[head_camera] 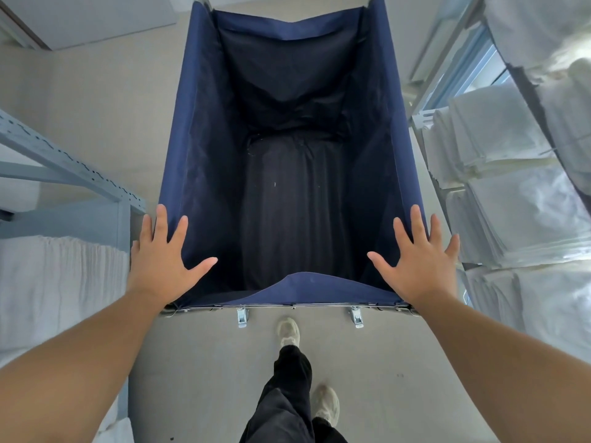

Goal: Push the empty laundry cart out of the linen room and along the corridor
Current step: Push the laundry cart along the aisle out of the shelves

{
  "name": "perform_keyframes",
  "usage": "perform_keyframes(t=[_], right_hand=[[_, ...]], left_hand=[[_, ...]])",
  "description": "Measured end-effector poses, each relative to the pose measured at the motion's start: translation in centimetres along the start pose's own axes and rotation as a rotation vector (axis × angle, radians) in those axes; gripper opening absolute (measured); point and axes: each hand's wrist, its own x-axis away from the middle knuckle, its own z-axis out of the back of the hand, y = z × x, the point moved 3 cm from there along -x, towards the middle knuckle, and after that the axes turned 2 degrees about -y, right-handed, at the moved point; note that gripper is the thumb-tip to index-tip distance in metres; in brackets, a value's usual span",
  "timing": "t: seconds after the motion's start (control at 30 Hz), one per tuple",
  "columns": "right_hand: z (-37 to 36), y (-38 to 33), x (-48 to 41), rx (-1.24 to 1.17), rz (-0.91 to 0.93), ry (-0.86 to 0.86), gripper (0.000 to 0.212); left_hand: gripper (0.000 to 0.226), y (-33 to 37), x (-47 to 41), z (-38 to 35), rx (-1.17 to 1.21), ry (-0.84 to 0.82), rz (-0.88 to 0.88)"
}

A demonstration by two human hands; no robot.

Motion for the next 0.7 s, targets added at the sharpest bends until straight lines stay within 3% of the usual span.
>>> perform_keyframes(t=[0.7], right_hand=[[5.4,-3.5,-16.3,0.003,-0.011,0.003,0.090]], left_hand=[[0.114,-1.0,-16.6,4.8,0.011,-0.009,0.000]])
